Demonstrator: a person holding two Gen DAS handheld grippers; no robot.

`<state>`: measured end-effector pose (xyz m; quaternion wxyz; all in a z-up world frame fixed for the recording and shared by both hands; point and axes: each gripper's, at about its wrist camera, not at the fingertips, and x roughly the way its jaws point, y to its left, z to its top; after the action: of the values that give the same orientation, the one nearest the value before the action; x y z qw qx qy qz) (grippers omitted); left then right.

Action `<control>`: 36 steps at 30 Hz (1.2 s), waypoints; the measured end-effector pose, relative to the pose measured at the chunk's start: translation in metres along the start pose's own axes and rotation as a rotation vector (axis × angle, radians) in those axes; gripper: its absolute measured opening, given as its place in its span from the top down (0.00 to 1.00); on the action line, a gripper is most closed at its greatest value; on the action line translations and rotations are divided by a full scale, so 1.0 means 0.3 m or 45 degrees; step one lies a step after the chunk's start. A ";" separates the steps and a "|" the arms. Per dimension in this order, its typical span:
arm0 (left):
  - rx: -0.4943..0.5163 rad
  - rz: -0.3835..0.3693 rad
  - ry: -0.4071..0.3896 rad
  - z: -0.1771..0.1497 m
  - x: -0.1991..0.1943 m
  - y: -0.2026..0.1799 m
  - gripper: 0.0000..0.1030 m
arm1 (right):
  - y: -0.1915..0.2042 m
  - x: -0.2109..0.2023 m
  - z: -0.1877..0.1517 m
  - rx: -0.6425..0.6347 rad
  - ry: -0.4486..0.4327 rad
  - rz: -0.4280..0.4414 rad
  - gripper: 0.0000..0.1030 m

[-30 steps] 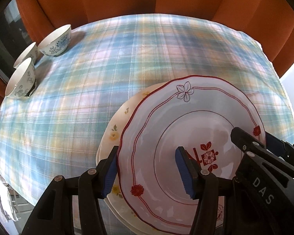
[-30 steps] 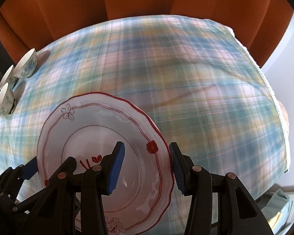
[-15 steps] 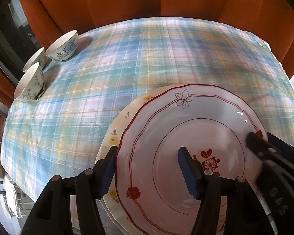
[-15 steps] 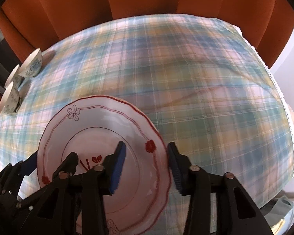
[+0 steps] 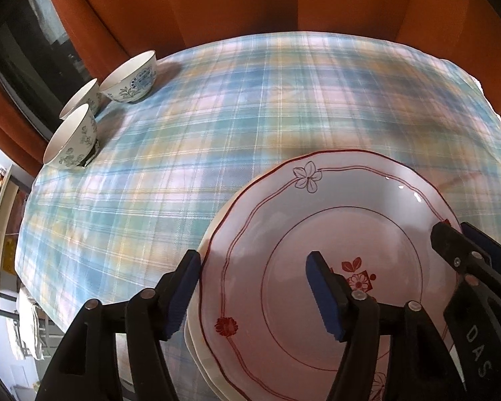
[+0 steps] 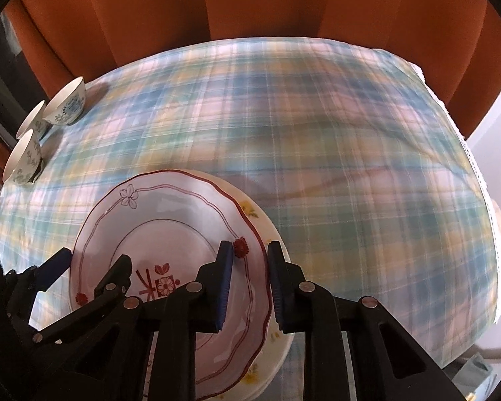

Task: Organize plates and bowls
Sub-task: 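Lower the red-rimmed plate onto the stack and open the left tool, then move both tools to the plain white plate beside the bowls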

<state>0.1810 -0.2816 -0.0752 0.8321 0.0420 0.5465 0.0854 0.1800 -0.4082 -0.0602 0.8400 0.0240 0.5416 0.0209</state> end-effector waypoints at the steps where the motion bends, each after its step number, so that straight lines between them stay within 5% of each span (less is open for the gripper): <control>1: 0.005 -0.006 0.001 0.000 0.001 -0.004 0.29 | 0.001 0.004 0.003 -0.001 -0.001 0.003 0.76; 10: 0.017 -0.112 0.004 -0.008 -0.015 0.004 0.16 | -0.006 0.006 -0.003 0.011 0.005 0.021 0.73; 15: 0.016 -0.163 -0.022 -0.013 -0.046 0.031 0.07 | 0.021 -0.021 -0.009 -0.006 -0.022 0.051 0.38; 24: -0.014 -0.250 -0.079 -0.003 -0.074 0.180 0.07 | 0.146 -0.078 0.000 -0.033 -0.072 0.062 0.33; 36: 0.079 -0.343 -0.121 0.059 -0.025 0.567 0.10 | 0.535 -0.094 0.027 0.042 -0.108 0.027 0.33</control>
<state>0.1780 -0.1157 -0.0336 0.8593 -0.0022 0.5094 -0.0461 0.1744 -0.2501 -0.0211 0.8615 0.0444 0.5054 0.0200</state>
